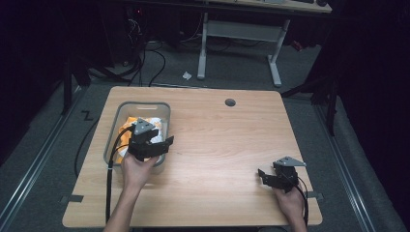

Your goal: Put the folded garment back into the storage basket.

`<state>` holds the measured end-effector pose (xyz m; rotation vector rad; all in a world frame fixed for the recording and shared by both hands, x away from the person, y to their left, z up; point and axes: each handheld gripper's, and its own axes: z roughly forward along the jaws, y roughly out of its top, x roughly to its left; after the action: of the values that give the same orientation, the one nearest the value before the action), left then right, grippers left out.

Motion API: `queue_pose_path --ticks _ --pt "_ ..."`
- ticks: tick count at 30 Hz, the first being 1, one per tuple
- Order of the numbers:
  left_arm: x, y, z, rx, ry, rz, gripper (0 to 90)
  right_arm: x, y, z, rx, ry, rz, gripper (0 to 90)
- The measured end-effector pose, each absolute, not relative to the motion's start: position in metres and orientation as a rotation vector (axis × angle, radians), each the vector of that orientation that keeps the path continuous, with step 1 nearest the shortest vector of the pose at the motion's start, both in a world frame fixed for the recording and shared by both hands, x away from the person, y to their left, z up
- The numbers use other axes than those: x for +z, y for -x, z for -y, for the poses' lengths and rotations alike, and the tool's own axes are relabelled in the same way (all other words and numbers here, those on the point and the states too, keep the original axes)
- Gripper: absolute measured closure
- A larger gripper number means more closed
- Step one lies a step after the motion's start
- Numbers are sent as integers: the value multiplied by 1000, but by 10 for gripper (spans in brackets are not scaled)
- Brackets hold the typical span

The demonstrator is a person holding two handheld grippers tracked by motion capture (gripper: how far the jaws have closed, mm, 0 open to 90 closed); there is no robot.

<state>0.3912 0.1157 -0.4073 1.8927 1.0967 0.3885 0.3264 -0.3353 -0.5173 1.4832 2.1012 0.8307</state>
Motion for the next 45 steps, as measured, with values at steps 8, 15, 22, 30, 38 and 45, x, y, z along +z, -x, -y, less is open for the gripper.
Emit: queue_pose_path --ticks 8,15,22,30,38,45 --pt "-412 -387 -100 368 -1915 -1062 364 -517 -326 335 830 -1484 -2101 276" --pt "-422 -382 -90 336 -1921 -1054 363 -517 -326 335 831 -1484 -2101 276" --pt "-429 -376 -77 308 -1943 -1024 363 -517 -326 335 831 -1483 -2101 275" --pt "-441 -373 -63 260 -1954 -1013 363 -517 -326 335 830 -1482 -2102 275" --pt "-451 -370 -50 239 -1995 -992 364 -517 -326 335 830 -1482 -2101 276" --pt "-463 -368 -44 232 -2027 -991 364 -517 -326 335 830 -1482 -2102 276"
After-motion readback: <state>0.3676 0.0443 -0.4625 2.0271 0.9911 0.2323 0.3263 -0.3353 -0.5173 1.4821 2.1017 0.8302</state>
